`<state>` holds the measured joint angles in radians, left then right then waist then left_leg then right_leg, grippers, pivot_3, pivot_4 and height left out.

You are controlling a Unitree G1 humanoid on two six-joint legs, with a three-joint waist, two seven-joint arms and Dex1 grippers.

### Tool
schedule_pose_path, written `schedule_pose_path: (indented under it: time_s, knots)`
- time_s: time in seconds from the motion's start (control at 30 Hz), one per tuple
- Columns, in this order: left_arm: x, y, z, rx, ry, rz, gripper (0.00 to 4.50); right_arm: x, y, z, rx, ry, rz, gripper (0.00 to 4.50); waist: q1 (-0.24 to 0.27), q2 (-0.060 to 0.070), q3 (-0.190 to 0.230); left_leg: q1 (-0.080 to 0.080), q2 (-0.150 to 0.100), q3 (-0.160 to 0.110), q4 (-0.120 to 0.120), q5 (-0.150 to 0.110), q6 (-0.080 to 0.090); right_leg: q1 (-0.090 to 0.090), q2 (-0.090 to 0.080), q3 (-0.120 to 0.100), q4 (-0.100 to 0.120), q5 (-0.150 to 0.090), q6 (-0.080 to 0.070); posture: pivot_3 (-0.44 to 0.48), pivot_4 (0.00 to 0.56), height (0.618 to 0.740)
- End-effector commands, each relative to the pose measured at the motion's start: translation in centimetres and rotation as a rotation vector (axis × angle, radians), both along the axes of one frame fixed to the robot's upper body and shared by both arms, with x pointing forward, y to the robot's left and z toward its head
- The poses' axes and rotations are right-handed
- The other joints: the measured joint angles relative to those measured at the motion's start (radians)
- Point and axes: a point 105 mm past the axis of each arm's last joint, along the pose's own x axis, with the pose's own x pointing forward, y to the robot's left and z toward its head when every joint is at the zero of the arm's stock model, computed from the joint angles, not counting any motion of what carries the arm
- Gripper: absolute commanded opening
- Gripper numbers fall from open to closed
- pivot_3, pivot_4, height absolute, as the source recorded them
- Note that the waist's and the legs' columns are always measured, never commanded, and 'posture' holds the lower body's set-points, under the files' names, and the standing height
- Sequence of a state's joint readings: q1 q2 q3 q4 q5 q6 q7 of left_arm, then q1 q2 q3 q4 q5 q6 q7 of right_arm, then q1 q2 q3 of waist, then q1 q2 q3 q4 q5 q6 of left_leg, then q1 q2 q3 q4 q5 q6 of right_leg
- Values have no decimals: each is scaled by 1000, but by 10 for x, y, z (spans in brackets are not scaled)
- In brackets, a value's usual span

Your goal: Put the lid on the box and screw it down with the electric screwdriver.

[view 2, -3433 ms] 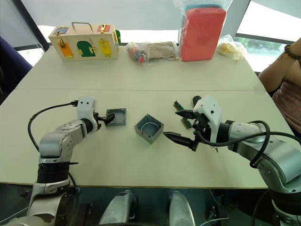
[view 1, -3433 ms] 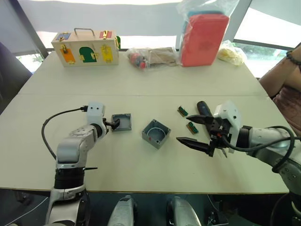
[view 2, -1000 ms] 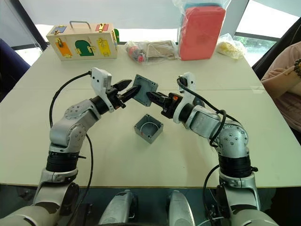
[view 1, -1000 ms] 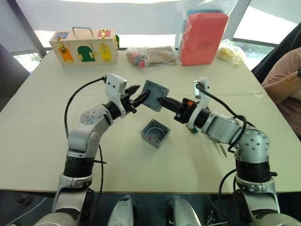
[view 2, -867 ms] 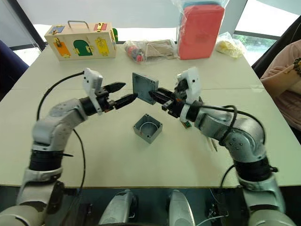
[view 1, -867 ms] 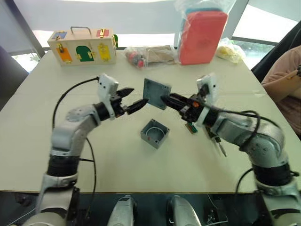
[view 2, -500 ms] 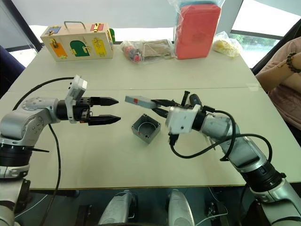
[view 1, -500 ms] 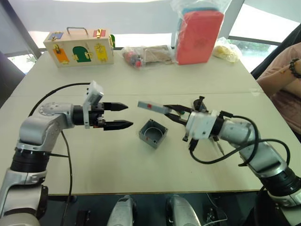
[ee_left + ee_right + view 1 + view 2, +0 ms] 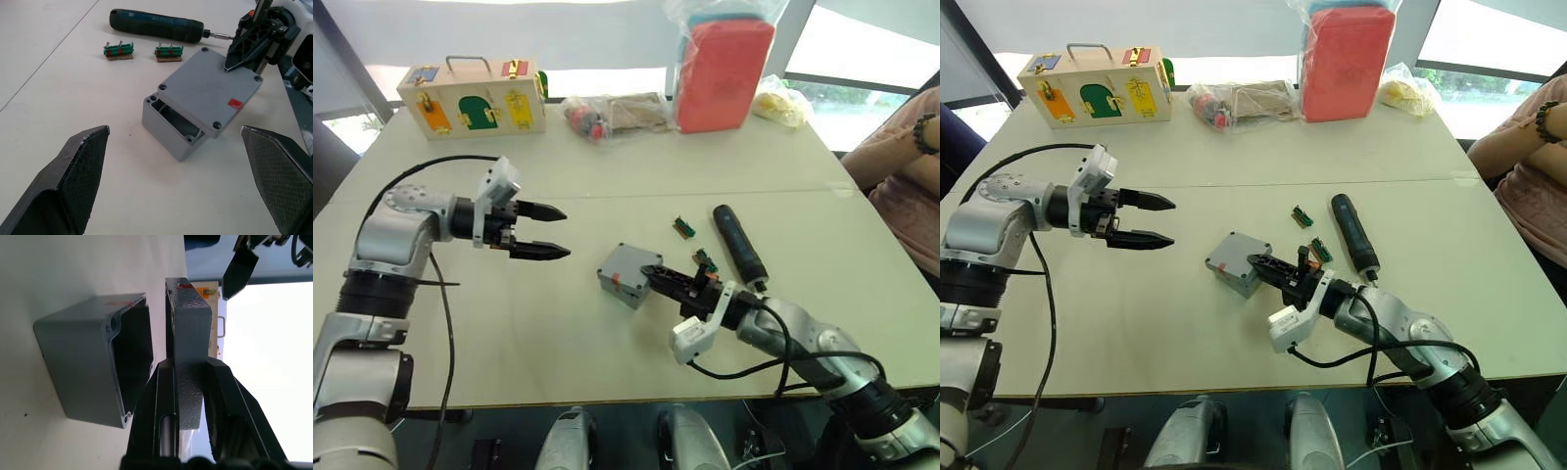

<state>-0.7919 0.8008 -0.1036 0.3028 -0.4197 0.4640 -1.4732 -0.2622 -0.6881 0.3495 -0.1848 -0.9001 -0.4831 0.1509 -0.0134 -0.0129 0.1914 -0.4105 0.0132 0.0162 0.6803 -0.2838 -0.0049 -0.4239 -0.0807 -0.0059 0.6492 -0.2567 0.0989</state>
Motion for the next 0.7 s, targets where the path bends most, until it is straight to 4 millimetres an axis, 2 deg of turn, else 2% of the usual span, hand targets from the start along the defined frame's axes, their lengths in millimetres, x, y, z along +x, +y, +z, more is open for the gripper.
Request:
schedule_pose_path:
  time_s: [0.03, 0.4, 0.7]
  knots:
    - [-1, -1, 10, 14, -51, -16, 4404, 4, -1, 7, 40, -43, -13, 201, 0, 0, 0, 0, 0, 0, 0, 0, 0, 0, 0, 0, 0, 0, 0, 0, 150, 730]
    - [-1, -3, 8, 17, -56, -9, 4404, 10, 2, -2, 25, -62, -19, 201, 0, 0, 0, 0, 0, 0, 0, 0, 0, 0, 0, 0, 1, 0, 0, 0, 150, 730]
    - [-1, -4, 8, 13, -61, -5, 4404, 6, 7, -6, 15, -70, 10, 201, -1, 0, 0, 0, 0, 0, 0, 0, 0, 0, 0, 0, 1, 0, 0, 0, 150, 730]
